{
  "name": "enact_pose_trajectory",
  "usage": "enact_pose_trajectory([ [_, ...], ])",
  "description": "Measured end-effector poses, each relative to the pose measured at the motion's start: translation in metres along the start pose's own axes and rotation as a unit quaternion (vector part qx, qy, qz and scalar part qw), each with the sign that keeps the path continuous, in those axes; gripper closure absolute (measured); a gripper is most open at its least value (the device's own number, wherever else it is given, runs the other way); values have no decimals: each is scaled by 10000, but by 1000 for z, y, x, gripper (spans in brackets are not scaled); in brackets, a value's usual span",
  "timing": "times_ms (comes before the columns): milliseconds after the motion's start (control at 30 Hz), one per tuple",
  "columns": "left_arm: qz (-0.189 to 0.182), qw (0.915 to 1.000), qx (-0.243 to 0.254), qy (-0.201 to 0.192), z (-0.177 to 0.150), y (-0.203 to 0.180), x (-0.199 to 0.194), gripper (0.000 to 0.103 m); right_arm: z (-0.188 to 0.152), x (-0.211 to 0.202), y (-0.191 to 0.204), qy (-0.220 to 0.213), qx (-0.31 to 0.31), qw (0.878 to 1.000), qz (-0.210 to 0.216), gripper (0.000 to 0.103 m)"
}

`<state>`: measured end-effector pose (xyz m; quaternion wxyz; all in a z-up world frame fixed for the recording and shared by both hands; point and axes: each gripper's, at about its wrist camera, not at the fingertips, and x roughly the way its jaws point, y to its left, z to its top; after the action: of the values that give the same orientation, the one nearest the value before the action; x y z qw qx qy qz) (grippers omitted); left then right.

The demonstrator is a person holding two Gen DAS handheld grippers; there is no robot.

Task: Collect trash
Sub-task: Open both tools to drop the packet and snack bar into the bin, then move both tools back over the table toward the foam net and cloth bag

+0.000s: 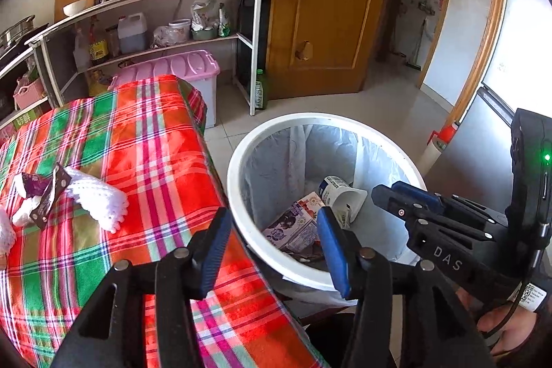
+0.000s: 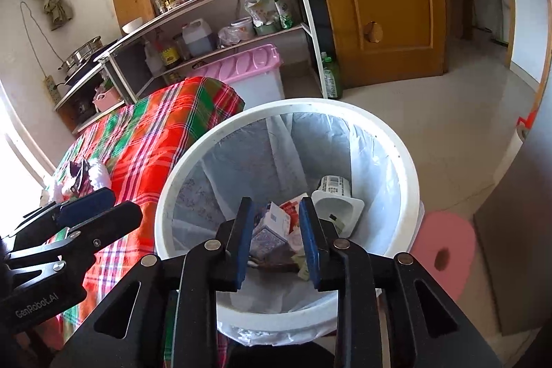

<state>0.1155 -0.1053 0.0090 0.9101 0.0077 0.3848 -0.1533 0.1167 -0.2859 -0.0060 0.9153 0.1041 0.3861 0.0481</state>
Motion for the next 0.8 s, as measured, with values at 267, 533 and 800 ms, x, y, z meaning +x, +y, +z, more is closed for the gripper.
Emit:
enact_pose_trajectory([
  [267, 314, 9985, -435, -144, -13, 50, -27, 44, -1, -2, 32, -57, -107, 9998, 187, 66],
  [533, 670, 9932, -923, -209, -32, 103, -48, 43, -2, 1, 73, -72, -352, 9984, 426, 62],
  [800, 1059, 9856, -1282, -324, -49, 150, -71, 43, -5, 9, 110, -10, -664, 9956, 661, 58],
])
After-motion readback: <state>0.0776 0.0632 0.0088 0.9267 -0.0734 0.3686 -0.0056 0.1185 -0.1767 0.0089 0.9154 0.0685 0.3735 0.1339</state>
